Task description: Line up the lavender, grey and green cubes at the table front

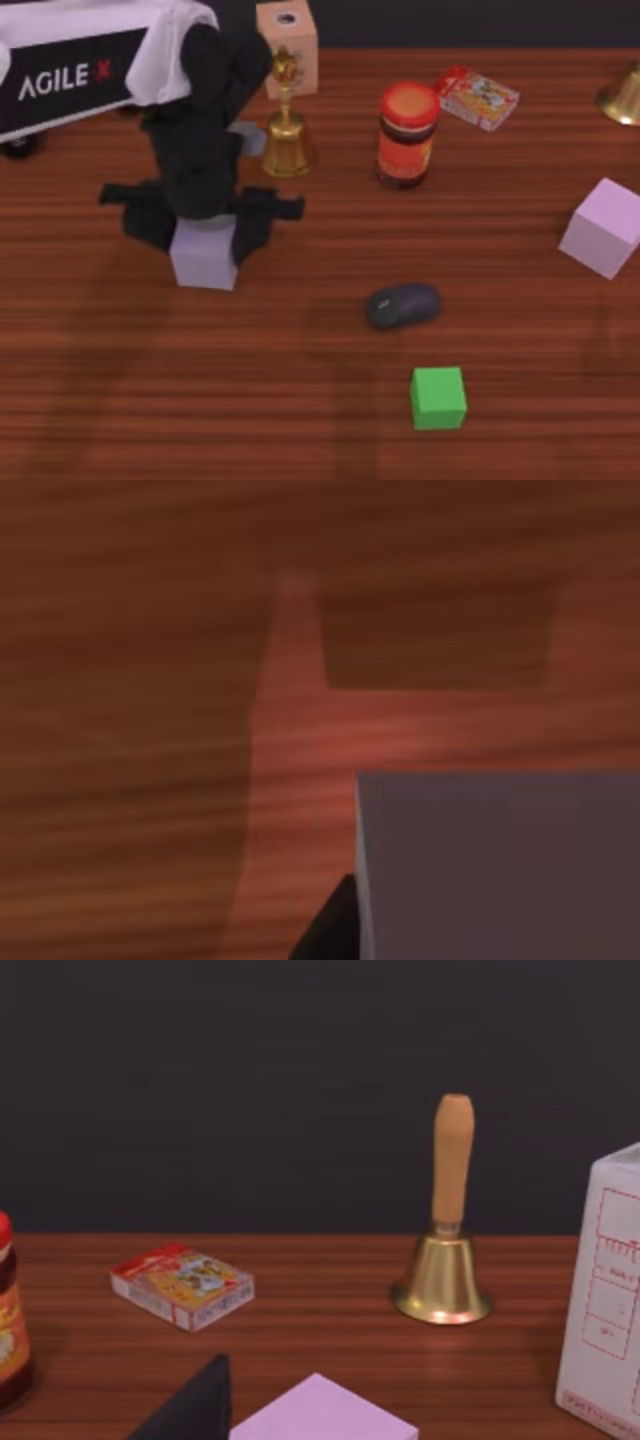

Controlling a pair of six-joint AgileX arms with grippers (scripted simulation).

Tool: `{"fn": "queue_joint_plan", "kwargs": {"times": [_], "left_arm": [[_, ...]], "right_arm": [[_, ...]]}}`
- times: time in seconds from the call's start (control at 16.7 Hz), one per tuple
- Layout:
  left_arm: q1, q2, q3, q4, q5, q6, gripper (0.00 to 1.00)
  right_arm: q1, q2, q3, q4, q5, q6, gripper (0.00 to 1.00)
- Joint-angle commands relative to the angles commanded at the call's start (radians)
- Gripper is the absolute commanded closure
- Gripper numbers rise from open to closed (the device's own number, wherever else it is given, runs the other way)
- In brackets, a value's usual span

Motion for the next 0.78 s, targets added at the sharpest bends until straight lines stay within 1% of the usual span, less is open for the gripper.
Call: {"fn": "queue_joint_plan", "kwargs": {"times": [0.3,0.48,0.6,0.78], "left_arm": [[-0.276,-0.007,0.021,-0.032,-0.005,-0.372,1.00],[-0.406,-0.020,0.026,-0.041,-0.009,-0.533,1.00],[-0.458,-0.029,0.027,-0.042,-0.011,-0.590,1.00],[-0.472,-0.032,0.028,-0.042,-0.012,-0.604,1.00]], "right_arm": [[0.000,0.000,0.000,0.000,0.000,0.000,0.00],[0.000,0.000,0.000,0.000,0.000,0.000,0.00],[0.000,0.000,0.000,0.000,0.000,0.000,0.00],[0.000,0.000,0.000,0.000,0.000,0.000,0.00]]}}
